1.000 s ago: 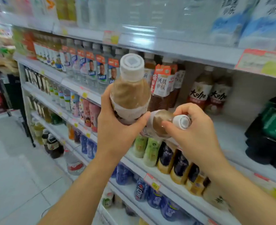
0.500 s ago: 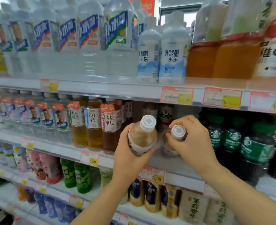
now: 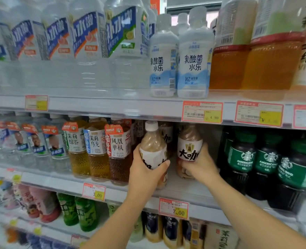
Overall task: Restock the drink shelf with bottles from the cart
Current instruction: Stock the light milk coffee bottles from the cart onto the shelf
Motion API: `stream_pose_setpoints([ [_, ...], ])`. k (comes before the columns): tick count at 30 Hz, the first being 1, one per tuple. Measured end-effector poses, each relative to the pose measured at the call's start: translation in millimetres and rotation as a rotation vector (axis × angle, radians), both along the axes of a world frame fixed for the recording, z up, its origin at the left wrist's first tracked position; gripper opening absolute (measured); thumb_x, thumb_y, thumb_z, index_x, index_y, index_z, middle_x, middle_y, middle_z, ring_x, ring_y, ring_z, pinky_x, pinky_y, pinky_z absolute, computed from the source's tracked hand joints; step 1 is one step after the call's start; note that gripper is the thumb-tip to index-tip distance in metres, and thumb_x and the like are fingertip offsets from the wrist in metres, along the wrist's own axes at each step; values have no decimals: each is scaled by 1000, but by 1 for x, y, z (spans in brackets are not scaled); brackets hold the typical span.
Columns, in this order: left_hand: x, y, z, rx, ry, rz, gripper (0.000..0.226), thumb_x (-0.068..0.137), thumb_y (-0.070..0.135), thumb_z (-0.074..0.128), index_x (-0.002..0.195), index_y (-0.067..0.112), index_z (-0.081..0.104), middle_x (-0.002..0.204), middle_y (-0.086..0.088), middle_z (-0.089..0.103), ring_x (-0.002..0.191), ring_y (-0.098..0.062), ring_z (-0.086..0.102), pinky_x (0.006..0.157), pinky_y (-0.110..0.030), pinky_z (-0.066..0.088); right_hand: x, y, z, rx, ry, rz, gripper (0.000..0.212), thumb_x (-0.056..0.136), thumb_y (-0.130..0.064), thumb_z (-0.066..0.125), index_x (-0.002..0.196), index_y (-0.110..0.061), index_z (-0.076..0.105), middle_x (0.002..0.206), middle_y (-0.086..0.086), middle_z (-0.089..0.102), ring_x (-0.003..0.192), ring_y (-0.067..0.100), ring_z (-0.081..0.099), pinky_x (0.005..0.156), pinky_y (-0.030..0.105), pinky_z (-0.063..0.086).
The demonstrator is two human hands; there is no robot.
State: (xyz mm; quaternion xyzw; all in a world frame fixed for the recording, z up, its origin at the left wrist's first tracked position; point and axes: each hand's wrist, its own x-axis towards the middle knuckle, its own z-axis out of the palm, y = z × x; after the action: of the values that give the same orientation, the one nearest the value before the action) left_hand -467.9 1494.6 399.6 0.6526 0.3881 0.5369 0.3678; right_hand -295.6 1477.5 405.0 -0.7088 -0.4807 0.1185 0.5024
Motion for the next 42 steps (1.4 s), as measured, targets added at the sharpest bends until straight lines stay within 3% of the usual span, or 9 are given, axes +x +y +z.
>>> stream_pose_setpoints([
  [3,-3,10,6,-25,76,-37,81,72,34,78,138,30,31,113,15,52,100,-5,51,79,-18,39,10,13,-16,-182,-19,-15,62,66,-30,77,115,-8,45,102,3,56,98,22,58,75,27,45],
  [7,-6,13,2,-20,103,-68,82,72,35,77,138,31,29,118,15,52,104,-3,51,80,-15,38,23,43,-18,-138,-29,-40,74,53,-39,76,116,-8,55,112,11,61,105,25,59,85,31,49],
  [11,-10,12,-11,56,160,-65,88,73,32,76,143,32,23,134,14,45,122,-2,44,98,-21,37,30,71,-23,-101,-27,-72,77,58,-36,81,123,-8,51,120,13,59,111,29,58,91,40,50],
  [15,-17,0,-20,152,263,6,96,76,25,74,145,40,9,136,15,32,118,7,34,96,-19,33,28,84,-24,-84,-20,-67,73,63,-34,81,123,-9,50,120,14,59,108,31,60,87,41,52],
  [18,-15,-6,-21,177,333,75,103,76,28,75,146,39,0,139,9,29,122,-7,39,96,-31,43,27,71,-21,-136,13,23,71,67,-31,78,126,-9,47,122,11,60,111,29,59,90,39,50],
  [24,5,26,-13,116,377,76,101,77,22,74,149,29,2,144,-4,35,127,-22,42,95,-36,41,5,-13,-11,-655,-417,275,79,87,-53,53,146,-10,23,153,8,26,139,22,28,108,26,26],
  [27,12,43,-11,86,360,37,98,77,20,74,149,26,7,141,-5,45,124,-23,48,97,-39,45,6,-24,-11,-671,-474,296,79,90,-57,43,149,-13,14,158,6,7,145,18,8,115,26,10],
  [37,11,71,-2,-46,343,-150,89,79,10,72,146,12,14,141,-6,44,125,-17,44,94,-22,36,5,-22,-14,-655,-544,293,79,91,-57,40,149,-11,13,158,8,3,145,20,5,116,28,6],
  [42,26,64,-4,-96,314,-91,112,65,30,84,146,18,7,145,-7,27,131,-20,33,106,-37,34,1,-22,-13,-654,-562,283,78,91,-56,40,149,-12,14,158,8,5,145,20,7,116,28,7],
])
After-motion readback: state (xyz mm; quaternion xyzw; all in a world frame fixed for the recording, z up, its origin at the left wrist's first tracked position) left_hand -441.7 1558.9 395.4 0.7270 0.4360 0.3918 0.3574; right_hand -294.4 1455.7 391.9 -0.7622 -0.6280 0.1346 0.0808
